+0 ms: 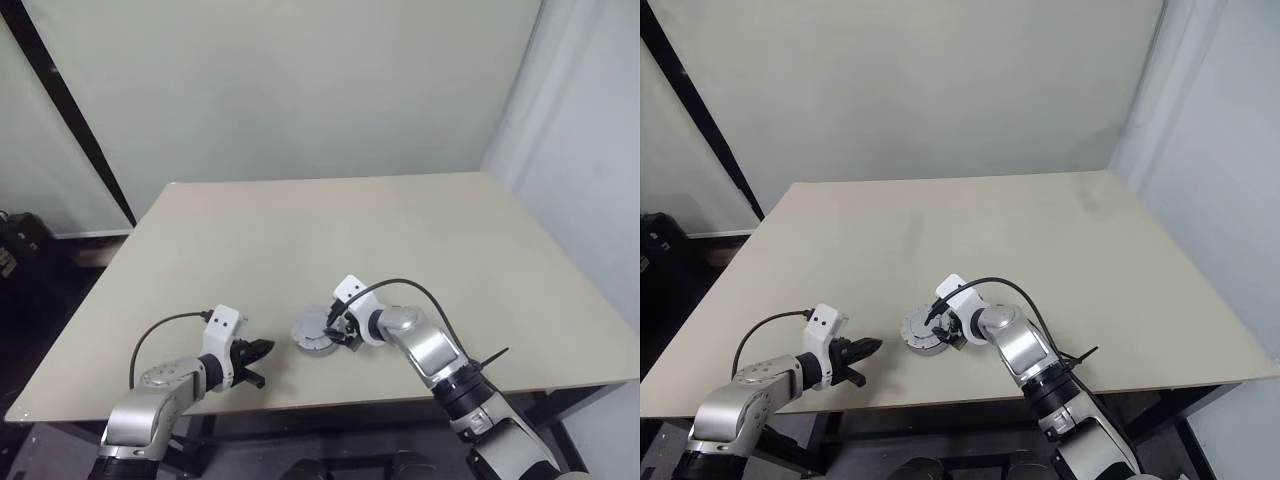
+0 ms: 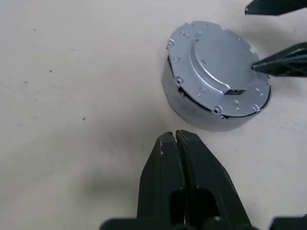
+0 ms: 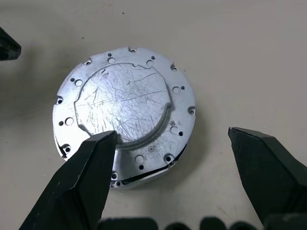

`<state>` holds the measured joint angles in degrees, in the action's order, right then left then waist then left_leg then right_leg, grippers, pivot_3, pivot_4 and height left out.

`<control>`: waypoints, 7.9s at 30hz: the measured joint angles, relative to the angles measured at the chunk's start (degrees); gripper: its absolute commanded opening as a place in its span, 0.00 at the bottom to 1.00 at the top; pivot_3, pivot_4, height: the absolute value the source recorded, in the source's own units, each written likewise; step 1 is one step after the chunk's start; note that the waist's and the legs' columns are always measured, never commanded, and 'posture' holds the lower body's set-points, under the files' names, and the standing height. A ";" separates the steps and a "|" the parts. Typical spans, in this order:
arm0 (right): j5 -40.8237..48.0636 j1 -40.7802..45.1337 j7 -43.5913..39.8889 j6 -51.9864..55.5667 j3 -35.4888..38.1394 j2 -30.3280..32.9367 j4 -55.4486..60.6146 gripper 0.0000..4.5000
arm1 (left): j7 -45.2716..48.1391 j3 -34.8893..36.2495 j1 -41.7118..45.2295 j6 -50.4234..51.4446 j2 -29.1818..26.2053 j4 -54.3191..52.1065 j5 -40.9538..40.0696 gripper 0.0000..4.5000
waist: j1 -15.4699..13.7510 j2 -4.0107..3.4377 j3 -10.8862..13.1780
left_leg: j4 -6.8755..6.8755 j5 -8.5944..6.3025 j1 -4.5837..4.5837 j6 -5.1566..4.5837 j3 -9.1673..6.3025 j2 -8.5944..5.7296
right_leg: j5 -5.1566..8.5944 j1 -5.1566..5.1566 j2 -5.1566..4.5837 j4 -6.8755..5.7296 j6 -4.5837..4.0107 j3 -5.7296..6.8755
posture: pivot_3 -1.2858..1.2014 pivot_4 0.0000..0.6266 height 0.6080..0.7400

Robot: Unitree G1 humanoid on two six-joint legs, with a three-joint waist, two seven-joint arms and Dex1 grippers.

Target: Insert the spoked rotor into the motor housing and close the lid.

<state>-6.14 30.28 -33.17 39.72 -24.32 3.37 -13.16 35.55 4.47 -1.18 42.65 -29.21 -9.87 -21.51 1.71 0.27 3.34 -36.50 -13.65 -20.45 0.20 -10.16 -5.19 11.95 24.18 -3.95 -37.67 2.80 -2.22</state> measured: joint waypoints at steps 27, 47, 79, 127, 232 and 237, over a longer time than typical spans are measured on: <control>7.74 5.95 -16.66 -18.12 1.34 1.82 -11.97 0.90 | 3.72 0.15 -0.89 -0.42 -2.97 -1.31 -0.31 0.00 | 1.15 -0.02 0.01 | 0.08 -0.02 -0.01 0.03 -0.03 0.09 | -0.01 0.05 0.01 0.00 0.00 0.00 | 0.52 0.00 1.00; 4.15 9.84 -15.77 -26.18 1.00 -2.78 -27.88 0.90 | 3.37 3.51 -5.23 -0.56 -4.25 -5.54 -2.02 0.00 | 1.16 -0.07 0.03 | 0.28 0.01 0.13 0.16 -0.04 0.06 | -0.11 0.07 0.16 0.00 -0.18 0.00 | 0.52 0.00 1.00; 0.63 11.29 -14.46 -22.29 -0.06 -5.26 -28.35 0.72 | 4.14 0.70 -0.43 -1.83 -4.80 -3.16 -0.96 0.00 | 1.23 -0.10 0.02 | 0.38 0.08 0.33 0.31 -0.02 0.12 | -0.22 0.02 0.35 -0.02 -0.35 -0.01 | 0.52 0.00 1.00; 0.62 12.16 -17.05 -19.64 1.31 -4.52 -29.80 0.99 | 4.96 -10.04 10.68 -6.69 1.34 14.21 5.25 0.00 | 1.15 -0.64 -0.24 | 0.36 0.06 0.93 0.36 -0.14 0.06 | -0.18 -0.73 0.16 0.03 -0.29 0.01 | 0.52 0.00 1.00; 40.40 11.62 5.88 27.70 48.27 -10.68 -34.99 0.28 | -4.94 25.15 1.87 19.94 8.98 5.45 -27.50 1.00 | 3.85 -0.87 -0.18 | 0.53 -0.02 -0.14 0.32 -0.11 0.18 | -0.17 0.21 0.12 0.35 -0.24 0.08 | 0.52 0.00 1.00; 41.48 11.53 5.08 29.26 47.57 -10.71 -32.70 0.28 | -8.23 27.74 1.88 20.77 11.55 5.31 -32.83 1.00 | 3.84 -0.87 -0.18 | 0.54 -0.03 -0.16 0.33 -0.10 0.17 | -0.17 0.21 0.12 0.38 -0.24 0.09 | 0.52 0.00 1.00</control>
<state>35.35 41.81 -28.09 68.98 23.25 -7.34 -45.86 27.32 32.21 0.70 63.42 -17.65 -4.56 -54.35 5.55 -0.60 3.17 -35.97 -13.68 -20.61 0.53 -10.26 -5.02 11.78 24.40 -3.83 -37.30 2.56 -2.13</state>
